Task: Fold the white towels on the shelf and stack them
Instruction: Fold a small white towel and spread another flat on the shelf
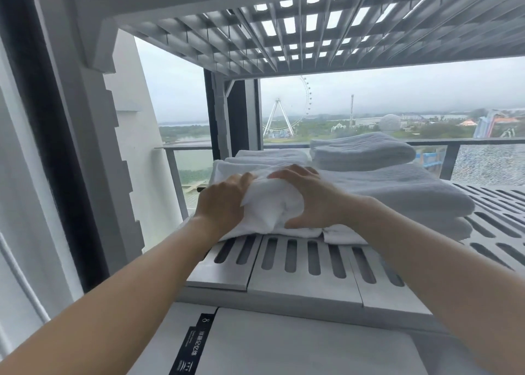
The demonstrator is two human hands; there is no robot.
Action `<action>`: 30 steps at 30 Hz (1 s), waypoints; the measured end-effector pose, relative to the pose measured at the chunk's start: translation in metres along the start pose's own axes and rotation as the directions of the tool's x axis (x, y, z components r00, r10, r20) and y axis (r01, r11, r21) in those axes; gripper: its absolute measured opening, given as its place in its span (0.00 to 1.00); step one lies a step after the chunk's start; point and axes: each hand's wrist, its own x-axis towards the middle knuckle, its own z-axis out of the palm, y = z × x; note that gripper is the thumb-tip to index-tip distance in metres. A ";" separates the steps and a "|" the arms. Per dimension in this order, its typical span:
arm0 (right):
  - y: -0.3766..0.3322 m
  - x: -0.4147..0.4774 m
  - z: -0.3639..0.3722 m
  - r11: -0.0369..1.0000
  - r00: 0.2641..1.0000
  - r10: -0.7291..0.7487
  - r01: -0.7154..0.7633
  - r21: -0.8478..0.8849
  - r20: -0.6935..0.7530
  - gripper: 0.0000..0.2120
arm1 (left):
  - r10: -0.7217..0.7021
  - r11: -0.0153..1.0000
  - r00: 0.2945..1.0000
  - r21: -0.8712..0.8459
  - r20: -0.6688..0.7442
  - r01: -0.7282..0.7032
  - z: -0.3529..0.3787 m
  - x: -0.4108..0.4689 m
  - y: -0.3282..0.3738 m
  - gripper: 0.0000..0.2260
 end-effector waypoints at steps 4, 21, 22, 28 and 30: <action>-0.003 0.005 0.021 0.997 0.996 0.067 -0.065 0.028 -0.065 0.35 | 0.017 0.994 0.998 -0.110 0.064 -0.010 0.006 -0.006 -0.003 0.25; -0.031 -0.024 -0.040 0.984 0.794 -0.118 0.174 0.037 -0.597 0.21 | 0.138 0.988 0.907 0.114 -0.398 -0.101 -0.056 -0.025 0.041 0.30; -0.029 -0.033 -0.044 0.985 0.796 -0.107 0.167 0.047 -0.596 0.21 | 0.142 0.988 0.910 0.117 -0.391 -0.104 -0.060 -0.027 0.050 0.31; -0.009 -0.105 -0.080 0.981 0.800 -0.091 0.175 0.085 -0.593 0.16 | 0.132 0.991 0.914 0.048 -0.383 -0.123 -0.083 -0.038 0.121 0.32; 0.003 -0.135 -0.093 0.984 0.806 -0.085 0.161 0.078 -0.585 0.15 | 0.137 0.990 0.915 0.019 -0.379 -0.140 -0.086 -0.042 0.153 0.32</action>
